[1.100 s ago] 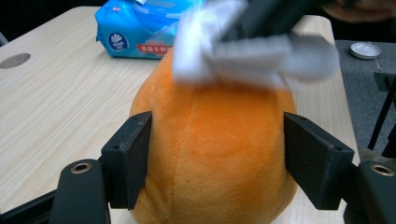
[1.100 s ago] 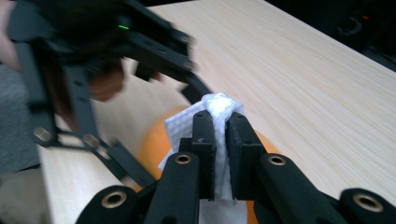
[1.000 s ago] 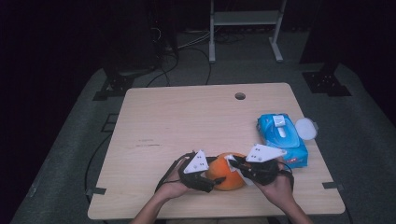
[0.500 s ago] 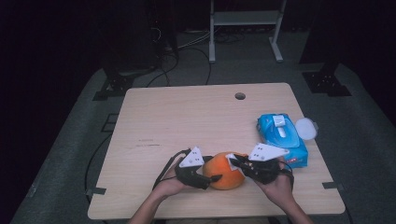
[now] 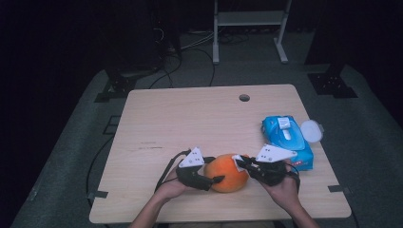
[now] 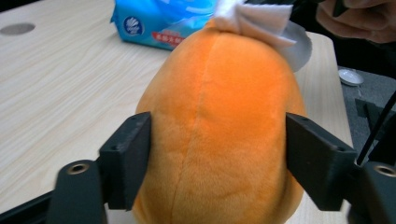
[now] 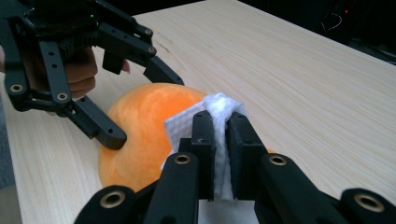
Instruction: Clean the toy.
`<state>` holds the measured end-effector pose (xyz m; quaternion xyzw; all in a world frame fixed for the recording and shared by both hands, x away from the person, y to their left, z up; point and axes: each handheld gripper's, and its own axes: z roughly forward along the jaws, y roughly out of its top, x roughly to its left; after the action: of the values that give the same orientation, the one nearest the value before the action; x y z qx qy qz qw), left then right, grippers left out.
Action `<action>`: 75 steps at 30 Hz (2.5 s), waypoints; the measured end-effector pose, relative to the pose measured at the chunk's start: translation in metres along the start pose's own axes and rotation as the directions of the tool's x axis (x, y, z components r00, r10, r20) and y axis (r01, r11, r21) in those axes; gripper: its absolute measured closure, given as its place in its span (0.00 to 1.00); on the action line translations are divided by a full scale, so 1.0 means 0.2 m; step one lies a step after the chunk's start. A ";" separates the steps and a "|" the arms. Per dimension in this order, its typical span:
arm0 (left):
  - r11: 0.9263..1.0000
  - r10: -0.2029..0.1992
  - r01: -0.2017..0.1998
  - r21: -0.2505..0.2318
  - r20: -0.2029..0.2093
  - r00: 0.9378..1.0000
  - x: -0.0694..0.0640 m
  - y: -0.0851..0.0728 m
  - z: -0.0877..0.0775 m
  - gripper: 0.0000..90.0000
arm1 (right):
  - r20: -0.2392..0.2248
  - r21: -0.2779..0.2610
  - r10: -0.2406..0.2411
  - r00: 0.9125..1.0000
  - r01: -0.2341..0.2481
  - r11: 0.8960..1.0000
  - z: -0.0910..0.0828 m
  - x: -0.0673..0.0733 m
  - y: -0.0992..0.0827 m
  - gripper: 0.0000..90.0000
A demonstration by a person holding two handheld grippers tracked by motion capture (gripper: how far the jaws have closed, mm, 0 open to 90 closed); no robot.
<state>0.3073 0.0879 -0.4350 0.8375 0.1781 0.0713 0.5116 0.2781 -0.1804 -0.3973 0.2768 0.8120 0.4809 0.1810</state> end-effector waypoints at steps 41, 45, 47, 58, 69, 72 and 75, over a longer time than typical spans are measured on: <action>0.999 0.049 -0.049 -0.001 0.008 0.999 -0.09 0.01 0.03 0.35 | 0.009 -0.022 0.196 0.981 -0.196 0.980 -0.02 -0.17 -0.07 0.90; 0.996 0.089 -0.089 0.015 0.009 0.996 -0.12 0.02 0.04 0.34 | 0.016 -0.007 0.135 0.991 -0.135 0.991 -0.02 -0.13 -0.05 0.90; 0.997 0.077 -0.078 0.007 0.021 0.997 -0.11 0.01 0.03 0.34 | 0.013 0.000 0.153 0.988 -0.153 0.988 -0.02 -0.14 -0.06 0.90; 1.000 -0.007 0.008 -0.012 0.033 0.999 -0.07 0.01 0.05 0.22 | 0.012 0.035 0.176 0.984 -0.177 0.984 -0.02 -0.19 -0.09 0.90; 0.995 0.097 -0.097 0.029 0.006 0.995 -0.17 0.05 0.07 0.31 | -0.065 0.024 0.102 0.993 -0.101 0.995 -0.03 -0.06 0.00 0.91; 0.996 0.085 -0.085 0.018 0.009 0.996 -0.16 0.05 0.06 0.32 | -0.065 0.029 0.109 0.992 -0.108 0.994 -0.03 -0.08 -0.01 0.91; 0.996 0.088 -0.089 0.017 0.010 0.996 -0.16 0.05 0.06 0.33 | -0.038 0.042 0.142 0.989 -0.140 0.989 -0.04 -0.15 -0.04 0.91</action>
<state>0.2835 0.0613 -0.4306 0.8493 0.1390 0.0884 0.5015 0.2948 -0.2075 -0.4004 0.3272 0.8033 0.4820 0.1242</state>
